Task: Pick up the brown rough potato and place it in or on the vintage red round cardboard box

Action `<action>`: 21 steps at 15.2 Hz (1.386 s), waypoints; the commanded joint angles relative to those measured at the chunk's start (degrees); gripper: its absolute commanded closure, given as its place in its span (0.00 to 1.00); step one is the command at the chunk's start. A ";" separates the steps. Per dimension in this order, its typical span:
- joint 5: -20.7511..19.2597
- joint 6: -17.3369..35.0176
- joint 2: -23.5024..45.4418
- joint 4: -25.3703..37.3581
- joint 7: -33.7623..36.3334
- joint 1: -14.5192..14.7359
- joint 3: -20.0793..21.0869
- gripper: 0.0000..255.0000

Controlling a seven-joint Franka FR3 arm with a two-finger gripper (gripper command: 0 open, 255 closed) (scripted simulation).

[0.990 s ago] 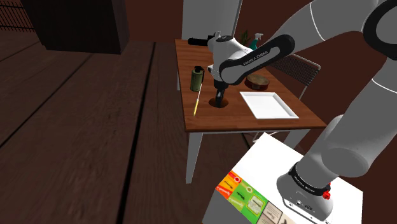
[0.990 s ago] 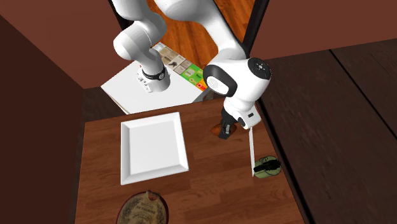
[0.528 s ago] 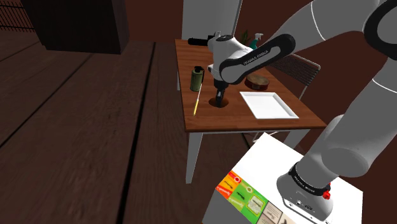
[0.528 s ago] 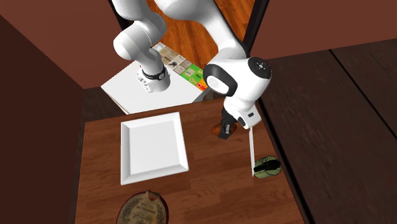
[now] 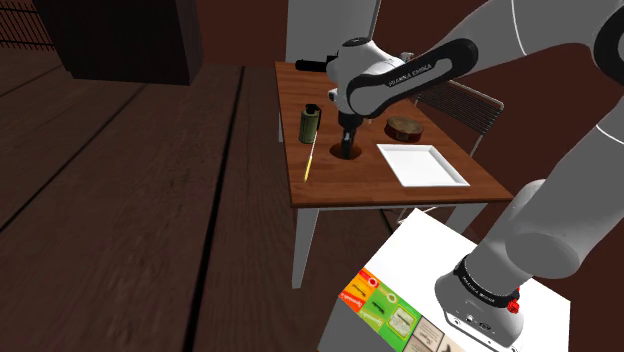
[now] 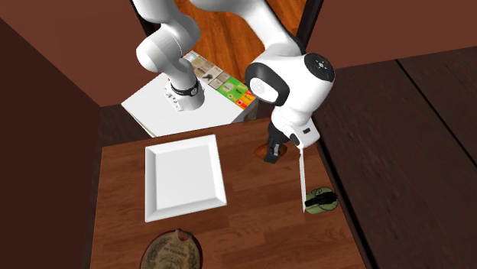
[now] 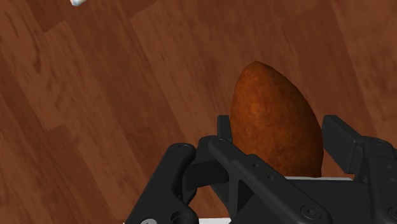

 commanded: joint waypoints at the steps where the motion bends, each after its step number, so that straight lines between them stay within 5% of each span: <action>1: 0.19 -1.44 -0.85 0.60 -0.40 0.01 0.00 1.00; 14: 1.31 -11.23 -5.01 6.39 -2.46 0.29 0.27 1.00; 21: 0.17 -9.03 -4.25 7.00 -11.95 -4.32 -5.41 1.00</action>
